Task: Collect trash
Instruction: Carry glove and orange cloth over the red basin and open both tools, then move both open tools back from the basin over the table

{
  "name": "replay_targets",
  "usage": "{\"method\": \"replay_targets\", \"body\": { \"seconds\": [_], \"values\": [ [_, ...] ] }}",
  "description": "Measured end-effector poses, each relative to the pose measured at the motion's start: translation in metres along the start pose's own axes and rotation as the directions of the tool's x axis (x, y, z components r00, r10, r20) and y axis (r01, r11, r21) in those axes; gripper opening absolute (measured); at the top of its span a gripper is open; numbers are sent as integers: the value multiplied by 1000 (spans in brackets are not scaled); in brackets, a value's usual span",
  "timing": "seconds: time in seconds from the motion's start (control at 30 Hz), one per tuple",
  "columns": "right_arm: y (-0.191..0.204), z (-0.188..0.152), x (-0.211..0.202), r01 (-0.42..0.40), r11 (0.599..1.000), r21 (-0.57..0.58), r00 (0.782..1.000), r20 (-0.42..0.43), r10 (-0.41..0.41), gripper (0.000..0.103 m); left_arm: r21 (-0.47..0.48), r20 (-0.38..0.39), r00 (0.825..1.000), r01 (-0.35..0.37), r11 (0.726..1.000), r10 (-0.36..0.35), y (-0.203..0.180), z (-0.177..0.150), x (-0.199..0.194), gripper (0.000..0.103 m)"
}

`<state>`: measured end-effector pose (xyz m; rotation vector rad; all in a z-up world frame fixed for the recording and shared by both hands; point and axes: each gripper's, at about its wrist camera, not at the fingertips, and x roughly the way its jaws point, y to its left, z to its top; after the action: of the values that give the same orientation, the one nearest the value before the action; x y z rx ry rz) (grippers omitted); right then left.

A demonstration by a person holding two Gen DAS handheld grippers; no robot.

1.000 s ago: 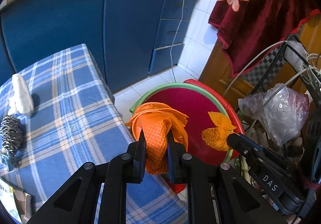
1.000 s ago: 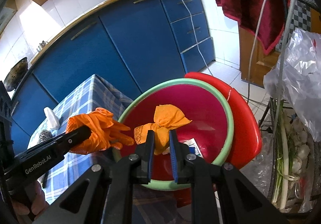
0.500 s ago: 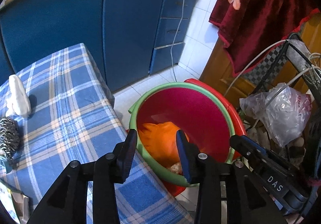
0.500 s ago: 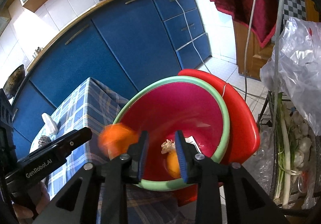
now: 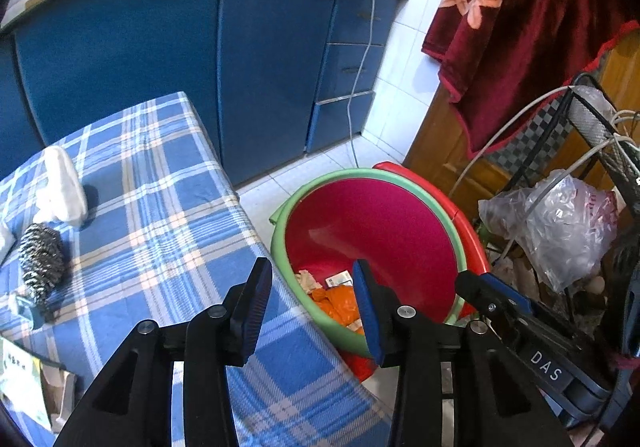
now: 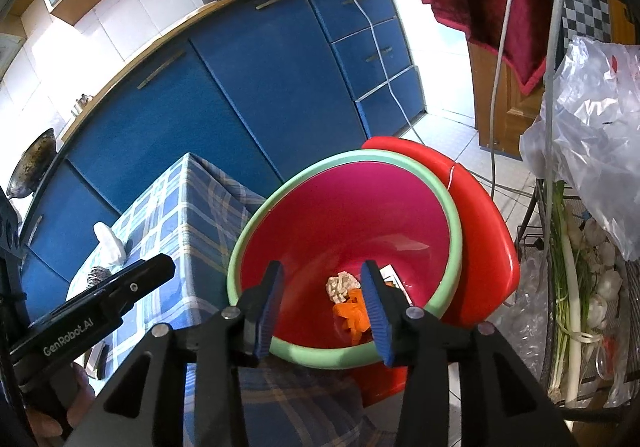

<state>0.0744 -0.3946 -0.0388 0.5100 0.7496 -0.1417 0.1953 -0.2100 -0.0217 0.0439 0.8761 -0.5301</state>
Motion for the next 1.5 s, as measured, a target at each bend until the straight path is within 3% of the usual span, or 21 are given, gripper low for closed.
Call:
{"method": "replay_targets", "body": {
  "seconds": [0.47,0.77,1.5],
  "values": [
    [29,-7,-23,-44,997,-59,999,14,45,50,-60,42,998,-50,997,52,23,-10,-35,50],
    [63,-9,-31,-105,987,-125,994,8,107,53,-109,76,990,-113,988,121,54,-16,-65,54],
    [172,-25,-8,-245,933,-266,969,-88,229,61,-281,104,931,-309,908,350,175,-35,-137,55]
  ]
}}
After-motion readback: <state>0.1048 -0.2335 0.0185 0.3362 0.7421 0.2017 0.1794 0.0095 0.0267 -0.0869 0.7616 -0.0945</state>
